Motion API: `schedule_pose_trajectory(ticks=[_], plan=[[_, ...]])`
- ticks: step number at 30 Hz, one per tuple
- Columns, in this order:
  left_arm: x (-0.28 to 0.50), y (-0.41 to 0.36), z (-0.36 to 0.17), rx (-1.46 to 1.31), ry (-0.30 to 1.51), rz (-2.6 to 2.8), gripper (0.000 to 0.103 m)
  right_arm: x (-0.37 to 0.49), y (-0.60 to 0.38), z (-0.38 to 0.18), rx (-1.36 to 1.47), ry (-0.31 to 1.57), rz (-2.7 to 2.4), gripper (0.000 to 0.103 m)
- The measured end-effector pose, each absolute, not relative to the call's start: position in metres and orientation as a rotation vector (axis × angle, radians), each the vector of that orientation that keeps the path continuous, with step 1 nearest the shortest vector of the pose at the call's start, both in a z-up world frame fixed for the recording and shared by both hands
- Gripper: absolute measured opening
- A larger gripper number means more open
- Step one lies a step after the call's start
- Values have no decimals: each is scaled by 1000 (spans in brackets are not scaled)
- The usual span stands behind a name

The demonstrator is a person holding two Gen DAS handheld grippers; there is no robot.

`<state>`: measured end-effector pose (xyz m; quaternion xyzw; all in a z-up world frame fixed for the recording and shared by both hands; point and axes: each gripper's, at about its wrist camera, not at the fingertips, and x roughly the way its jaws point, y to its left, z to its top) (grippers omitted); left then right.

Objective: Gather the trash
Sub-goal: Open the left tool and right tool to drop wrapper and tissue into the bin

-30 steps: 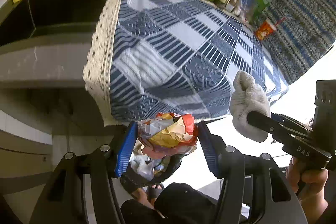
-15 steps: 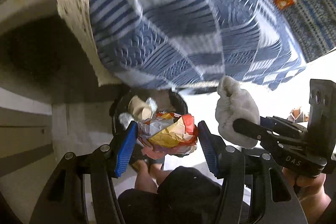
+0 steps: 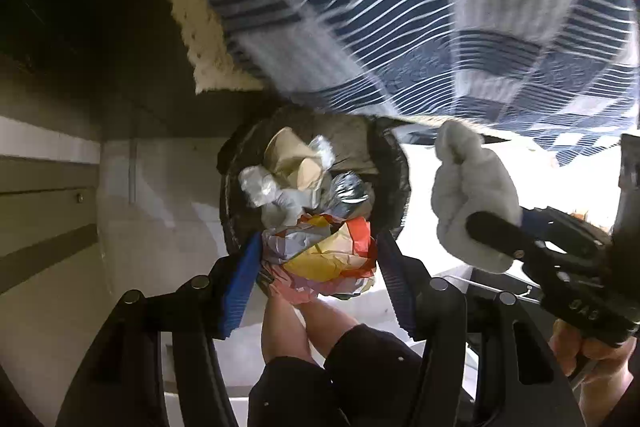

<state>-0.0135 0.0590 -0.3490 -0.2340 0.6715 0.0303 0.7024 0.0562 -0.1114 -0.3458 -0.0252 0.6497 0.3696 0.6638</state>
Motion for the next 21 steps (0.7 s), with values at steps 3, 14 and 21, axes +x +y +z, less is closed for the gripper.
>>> schedule_pose_trajectory(ticks=[3, 14, 21], plan=[[-15, 64, -367, -552, 1521, 79, 59, 60, -106, -354, -55, 1476, 842, 36], [-9, 78, -372, -576, 1469, 125, 76, 79, -122, -340, 26, 1446, 837, 56], [-15, 82, -353, -574, 1444, 128, 76, 73, -140, -323, 51, 1433, 823, 59]])
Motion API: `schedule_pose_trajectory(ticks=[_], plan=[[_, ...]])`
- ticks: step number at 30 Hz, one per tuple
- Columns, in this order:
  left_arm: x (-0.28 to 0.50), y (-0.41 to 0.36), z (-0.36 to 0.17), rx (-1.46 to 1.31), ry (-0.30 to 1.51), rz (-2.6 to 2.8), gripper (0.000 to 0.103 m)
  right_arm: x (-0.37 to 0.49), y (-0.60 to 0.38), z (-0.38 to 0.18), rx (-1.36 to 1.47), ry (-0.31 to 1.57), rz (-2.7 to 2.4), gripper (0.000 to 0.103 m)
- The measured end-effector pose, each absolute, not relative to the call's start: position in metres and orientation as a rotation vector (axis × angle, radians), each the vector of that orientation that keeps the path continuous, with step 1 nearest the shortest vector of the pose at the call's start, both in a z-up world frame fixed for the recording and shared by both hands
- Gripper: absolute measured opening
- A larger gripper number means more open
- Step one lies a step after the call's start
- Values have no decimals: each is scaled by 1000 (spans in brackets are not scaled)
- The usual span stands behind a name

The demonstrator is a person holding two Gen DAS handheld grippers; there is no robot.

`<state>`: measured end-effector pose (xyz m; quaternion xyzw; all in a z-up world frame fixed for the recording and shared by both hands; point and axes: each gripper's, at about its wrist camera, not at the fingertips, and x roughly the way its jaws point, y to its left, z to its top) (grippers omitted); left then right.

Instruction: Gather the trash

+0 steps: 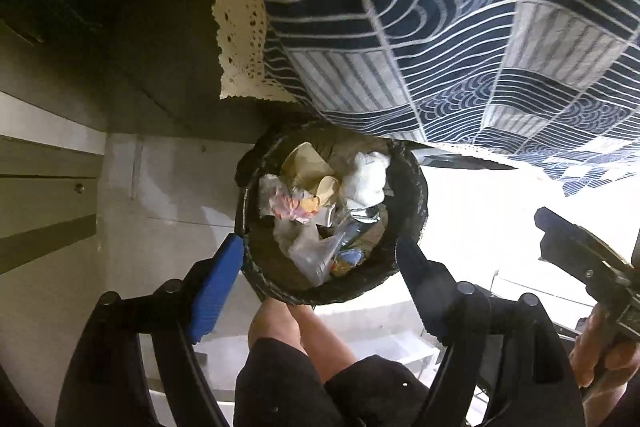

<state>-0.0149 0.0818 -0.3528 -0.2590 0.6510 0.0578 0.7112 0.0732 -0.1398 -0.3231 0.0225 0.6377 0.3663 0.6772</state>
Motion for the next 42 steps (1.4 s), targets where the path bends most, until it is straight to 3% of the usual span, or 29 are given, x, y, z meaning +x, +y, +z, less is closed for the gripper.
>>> schedule_pose_trajectory(ticks=[7, 9, 11, 15, 17, 19, 27, 30, 42], plan=[[-23, 68, -329, -552, 1434, 114, 76, 62, -152, -297, 74, 1389, 815, 61], [-23, 62, -316, -547, 1417, 109, 76, 60, -158, -285, 60, 1372, 804, 66], [-23, 56, -297, -530, 1390, 101, 76, 58, -163, -274, 52, 1364, 782, 79], [-25, 43, -254, -503, 1315, 75, 77, 59, -187, -240, 59, 1309, 737, 90], [-27, 36, -234, -483, 1286, 79, 83, 58, -198, -223, 71, 1264, 727, 98], [-30, 28, -216, -460, 1252, 74, 88, 56, -208, -208, 82, 1230, 718, 98], [-38, -7, -146, -355, 1144, 82, 89, 44, -234, -140, 53, 1053, 728, 98], [-41, -13, -117, -337, 1082, 80, 96, 40, -245, -106, 65, 955, 727, 98], [-41, -38, -20, -245, 872, 37, 96, 41, -271, -20, 66, 762, 701, 98]])
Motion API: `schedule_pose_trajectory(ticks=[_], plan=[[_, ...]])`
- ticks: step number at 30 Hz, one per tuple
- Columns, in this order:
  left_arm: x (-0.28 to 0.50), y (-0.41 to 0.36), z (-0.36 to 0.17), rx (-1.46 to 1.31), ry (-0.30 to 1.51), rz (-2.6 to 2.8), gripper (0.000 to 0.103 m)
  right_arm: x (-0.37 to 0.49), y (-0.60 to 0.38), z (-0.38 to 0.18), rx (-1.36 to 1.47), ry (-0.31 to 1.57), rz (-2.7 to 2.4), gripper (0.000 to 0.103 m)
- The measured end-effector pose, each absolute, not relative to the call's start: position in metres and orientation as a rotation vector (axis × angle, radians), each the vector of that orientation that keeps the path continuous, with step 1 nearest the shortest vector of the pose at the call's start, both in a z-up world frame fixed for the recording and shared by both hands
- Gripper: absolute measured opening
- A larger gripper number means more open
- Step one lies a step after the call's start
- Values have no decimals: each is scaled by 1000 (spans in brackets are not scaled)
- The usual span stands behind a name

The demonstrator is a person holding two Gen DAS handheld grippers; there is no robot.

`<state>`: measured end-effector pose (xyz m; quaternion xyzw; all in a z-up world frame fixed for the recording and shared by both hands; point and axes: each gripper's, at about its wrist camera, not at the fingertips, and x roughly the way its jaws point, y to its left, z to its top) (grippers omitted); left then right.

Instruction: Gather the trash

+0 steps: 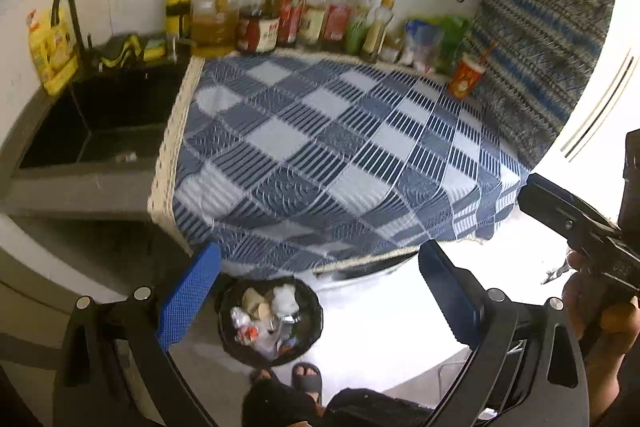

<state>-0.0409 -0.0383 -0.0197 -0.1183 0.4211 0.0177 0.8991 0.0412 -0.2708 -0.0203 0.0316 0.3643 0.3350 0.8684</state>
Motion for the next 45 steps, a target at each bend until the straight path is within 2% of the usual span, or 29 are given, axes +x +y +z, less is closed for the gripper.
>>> schedule_pose_trajectory(ticks=[16, 45], plan=[[-31, -40, 21, -172, 808, 46, 96, 47, -282, 22, 44, 678, 663, 98], [-29, -35, 26, -170, 797, 64, 96, 43, -277, 15, 30, 712, 637, 98]])
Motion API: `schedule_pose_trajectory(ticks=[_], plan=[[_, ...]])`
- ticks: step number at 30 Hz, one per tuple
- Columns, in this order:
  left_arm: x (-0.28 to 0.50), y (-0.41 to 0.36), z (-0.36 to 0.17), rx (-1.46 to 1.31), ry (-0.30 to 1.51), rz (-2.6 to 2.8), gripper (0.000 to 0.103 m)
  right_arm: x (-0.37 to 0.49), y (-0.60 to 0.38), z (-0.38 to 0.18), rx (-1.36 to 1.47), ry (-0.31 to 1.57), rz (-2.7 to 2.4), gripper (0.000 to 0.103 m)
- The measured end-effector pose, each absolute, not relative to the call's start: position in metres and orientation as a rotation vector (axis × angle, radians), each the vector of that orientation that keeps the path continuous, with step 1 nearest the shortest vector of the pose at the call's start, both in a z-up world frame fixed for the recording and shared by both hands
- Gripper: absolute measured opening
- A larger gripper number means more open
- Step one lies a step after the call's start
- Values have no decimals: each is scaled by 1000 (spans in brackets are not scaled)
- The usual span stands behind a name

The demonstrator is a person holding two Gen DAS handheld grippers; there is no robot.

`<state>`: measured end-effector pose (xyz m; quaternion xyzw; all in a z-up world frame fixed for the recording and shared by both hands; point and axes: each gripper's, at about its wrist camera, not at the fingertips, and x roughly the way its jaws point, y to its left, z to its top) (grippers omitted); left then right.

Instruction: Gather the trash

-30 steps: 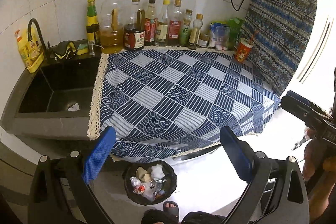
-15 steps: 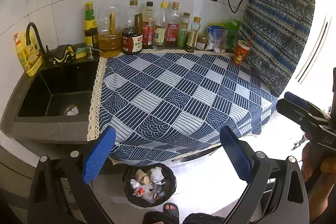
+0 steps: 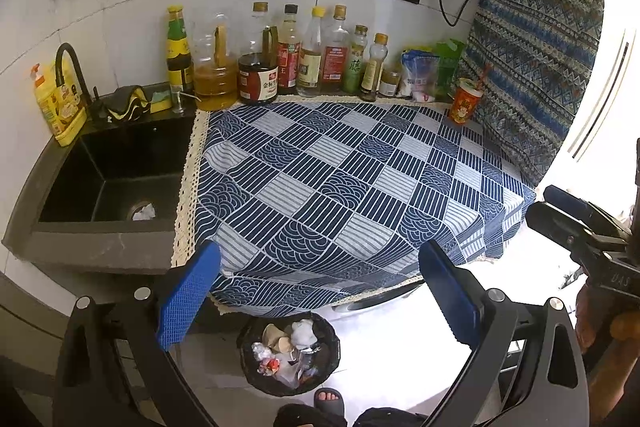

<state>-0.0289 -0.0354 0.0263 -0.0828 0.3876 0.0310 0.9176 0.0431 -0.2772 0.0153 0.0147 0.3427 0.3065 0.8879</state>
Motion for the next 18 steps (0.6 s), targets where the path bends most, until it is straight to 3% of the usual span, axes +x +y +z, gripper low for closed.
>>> schedule_pose_trajectory(ticks=[18], plan=[[-42, -34, 25, -160, 793, 68, 96, 30, -264, 18, 17, 723, 652, 98]])
